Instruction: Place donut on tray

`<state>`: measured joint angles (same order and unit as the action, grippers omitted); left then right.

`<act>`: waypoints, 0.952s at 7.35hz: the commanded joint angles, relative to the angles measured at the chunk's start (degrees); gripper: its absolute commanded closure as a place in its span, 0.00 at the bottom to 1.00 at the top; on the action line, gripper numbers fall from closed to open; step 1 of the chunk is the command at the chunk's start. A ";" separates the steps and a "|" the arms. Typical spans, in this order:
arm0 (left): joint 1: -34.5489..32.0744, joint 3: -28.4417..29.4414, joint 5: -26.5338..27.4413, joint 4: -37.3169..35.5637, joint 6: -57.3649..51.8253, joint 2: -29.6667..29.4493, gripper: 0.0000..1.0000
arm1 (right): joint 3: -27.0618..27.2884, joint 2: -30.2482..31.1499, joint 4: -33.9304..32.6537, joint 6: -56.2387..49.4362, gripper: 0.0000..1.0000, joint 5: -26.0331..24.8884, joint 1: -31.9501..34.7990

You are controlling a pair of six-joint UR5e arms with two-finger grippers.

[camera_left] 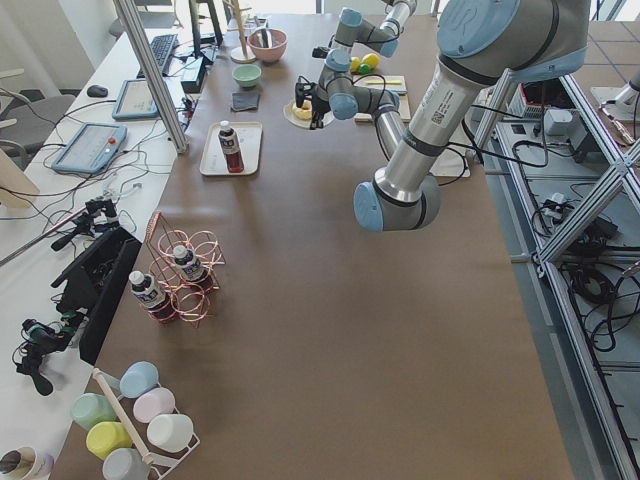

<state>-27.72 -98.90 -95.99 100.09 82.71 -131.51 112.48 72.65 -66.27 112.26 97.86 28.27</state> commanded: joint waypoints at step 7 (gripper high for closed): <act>-0.05 -3.21 -0.78 -0.07 -2.27 2.12 0.12 | 0.11 -0.93 0.17 4.46 1.00 -0.83 -0.41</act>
<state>-27.73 -100.15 -96.28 100.10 82.19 -130.94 112.46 71.77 -66.14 116.69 97.04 27.84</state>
